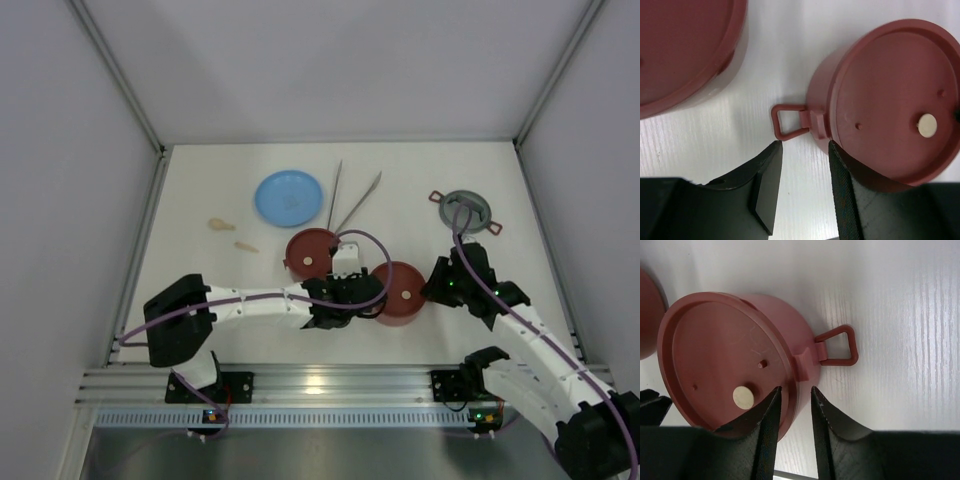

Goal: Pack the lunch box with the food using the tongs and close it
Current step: Pick up the packing box from the center of the board.

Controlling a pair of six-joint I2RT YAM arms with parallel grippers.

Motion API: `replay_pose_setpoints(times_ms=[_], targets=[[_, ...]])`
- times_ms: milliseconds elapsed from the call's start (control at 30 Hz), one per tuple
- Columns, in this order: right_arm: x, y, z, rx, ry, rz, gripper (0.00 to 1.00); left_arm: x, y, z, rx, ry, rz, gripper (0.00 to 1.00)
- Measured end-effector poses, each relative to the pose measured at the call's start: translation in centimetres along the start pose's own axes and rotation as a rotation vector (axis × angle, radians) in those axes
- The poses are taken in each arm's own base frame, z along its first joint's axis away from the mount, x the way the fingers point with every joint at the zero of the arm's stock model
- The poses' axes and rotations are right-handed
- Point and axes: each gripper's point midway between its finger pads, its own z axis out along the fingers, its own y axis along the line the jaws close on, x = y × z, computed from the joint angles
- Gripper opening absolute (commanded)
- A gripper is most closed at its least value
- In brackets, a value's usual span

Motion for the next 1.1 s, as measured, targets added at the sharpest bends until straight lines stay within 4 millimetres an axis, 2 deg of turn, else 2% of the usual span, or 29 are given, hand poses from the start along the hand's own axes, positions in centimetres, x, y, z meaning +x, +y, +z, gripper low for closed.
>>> replay_pose_setpoints(times_ms=[167,333,633,833,1100], targets=[[0.2,-0.2,-0.2,0.009,0.009,-0.001,0.36,-0.9,0.8,1.3,-0.028,-0.005,-0.03,0.48],[-0.2,-0.3,-0.3,0.024,-0.004,0.0,0.44,-1.6,0.2,1.6,-0.001,-0.02,-0.057,0.49],[-0.1,-0.8,0.6,0.064,0.022,-0.007,0.45,-1.5,-1.0,2.1,0.064,-0.004,-0.06,0.49],[-0.5,-0.6,0.9,0.053,0.011,-0.017,0.45,-0.5,-0.6,2.8,0.073,0.028,-0.063,0.49],[-1.1,0.0,1.5,0.024,-0.018,-0.015,0.43,-0.4,-1.1,3.1,0.101,0.032,-0.081,0.49]])
